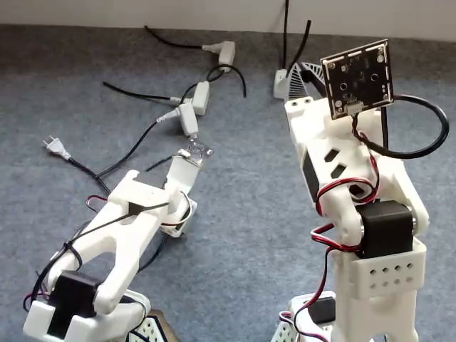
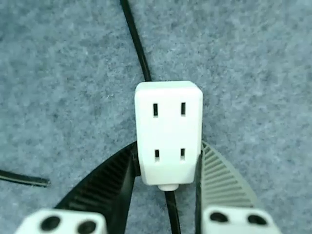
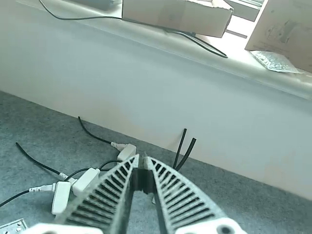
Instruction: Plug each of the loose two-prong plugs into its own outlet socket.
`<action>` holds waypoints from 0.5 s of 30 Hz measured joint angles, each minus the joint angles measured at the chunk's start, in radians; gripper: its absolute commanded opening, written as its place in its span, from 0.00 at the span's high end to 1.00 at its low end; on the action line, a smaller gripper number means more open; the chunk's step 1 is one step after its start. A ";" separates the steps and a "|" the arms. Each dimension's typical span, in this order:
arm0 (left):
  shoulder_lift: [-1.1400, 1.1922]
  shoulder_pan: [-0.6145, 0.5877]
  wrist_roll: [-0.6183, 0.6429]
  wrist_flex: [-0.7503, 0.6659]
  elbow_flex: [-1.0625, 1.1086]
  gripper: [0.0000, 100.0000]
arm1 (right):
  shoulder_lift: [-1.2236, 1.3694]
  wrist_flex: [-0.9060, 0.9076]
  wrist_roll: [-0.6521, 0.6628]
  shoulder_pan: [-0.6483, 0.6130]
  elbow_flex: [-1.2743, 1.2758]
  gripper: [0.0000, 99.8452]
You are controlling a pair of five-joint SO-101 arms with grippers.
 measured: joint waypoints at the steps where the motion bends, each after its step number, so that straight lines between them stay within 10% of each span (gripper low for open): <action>1: 0.000 0.000 0.000 -0.002 0.002 0.80 | 0.000 0.000 0.000 0.000 0.000 0.99; 15: 0.000 -0.167 -0.094 0.253 -0.267 0.73 | 0.000 0.000 0.000 0.000 0.000 0.99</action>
